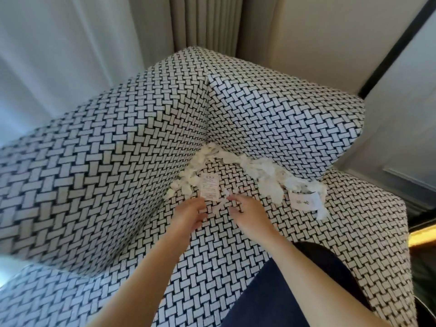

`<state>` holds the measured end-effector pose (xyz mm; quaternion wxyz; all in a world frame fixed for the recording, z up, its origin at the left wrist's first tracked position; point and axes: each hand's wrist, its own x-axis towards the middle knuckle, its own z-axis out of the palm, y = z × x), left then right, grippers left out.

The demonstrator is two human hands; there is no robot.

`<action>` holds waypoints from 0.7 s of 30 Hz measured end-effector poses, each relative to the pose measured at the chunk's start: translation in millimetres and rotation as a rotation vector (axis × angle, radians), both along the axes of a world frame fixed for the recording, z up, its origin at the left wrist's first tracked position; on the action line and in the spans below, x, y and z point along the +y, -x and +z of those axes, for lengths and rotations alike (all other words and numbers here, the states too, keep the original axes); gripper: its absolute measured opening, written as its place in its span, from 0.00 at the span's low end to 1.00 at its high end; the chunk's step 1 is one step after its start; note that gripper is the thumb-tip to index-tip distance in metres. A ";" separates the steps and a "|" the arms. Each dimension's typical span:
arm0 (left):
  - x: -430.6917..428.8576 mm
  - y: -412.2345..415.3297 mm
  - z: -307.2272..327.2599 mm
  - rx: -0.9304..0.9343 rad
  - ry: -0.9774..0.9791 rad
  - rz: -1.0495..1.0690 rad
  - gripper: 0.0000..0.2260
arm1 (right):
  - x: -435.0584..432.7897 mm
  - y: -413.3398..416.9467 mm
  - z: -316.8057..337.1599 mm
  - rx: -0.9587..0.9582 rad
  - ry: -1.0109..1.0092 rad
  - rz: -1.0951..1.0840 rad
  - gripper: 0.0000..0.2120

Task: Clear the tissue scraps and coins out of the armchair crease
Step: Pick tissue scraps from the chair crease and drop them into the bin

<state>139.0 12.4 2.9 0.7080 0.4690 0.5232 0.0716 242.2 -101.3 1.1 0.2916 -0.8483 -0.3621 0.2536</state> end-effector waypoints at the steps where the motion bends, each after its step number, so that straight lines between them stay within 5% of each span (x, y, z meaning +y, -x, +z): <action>1: 1.7 3.7 -2.9 0.018 0.003 0.014 0.06 | 2.0 1.2 -8.8 -0.042 0.034 0.031 0.18; 8: 4.4 15.7 -22.4 0.055 -0.015 0.075 0.06 | 8.5 -6.8 -38.1 -0.246 0.403 0.189 0.24; 21: 6.0 3.8 -29.1 0.063 -0.064 0.075 0.09 | 12.8 -8.8 -50.4 -0.159 0.216 0.166 0.26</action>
